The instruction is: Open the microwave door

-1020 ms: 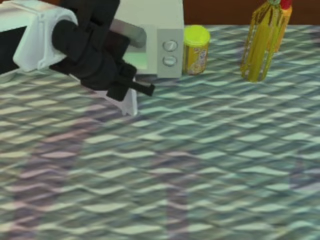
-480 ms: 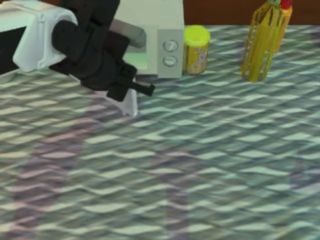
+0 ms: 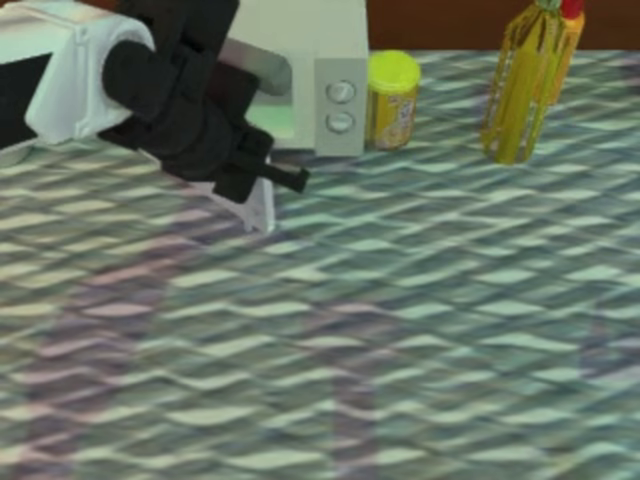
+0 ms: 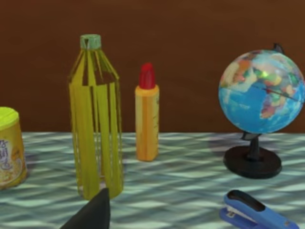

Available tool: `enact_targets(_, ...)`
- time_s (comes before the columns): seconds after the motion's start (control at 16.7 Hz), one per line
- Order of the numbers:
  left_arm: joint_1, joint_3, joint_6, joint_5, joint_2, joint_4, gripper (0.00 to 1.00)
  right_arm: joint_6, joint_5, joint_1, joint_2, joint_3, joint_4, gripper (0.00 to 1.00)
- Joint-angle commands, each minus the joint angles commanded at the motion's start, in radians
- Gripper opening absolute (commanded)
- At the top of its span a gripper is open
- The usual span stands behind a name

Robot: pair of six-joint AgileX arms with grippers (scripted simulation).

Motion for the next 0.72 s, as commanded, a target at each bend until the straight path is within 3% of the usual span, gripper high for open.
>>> enact_targets(0.72,0.058,-0.071,0.157,0.091,-0.062,-0.004,0.00,0.000,0.000,0.000,0.000,0.000,0.000,1.00)
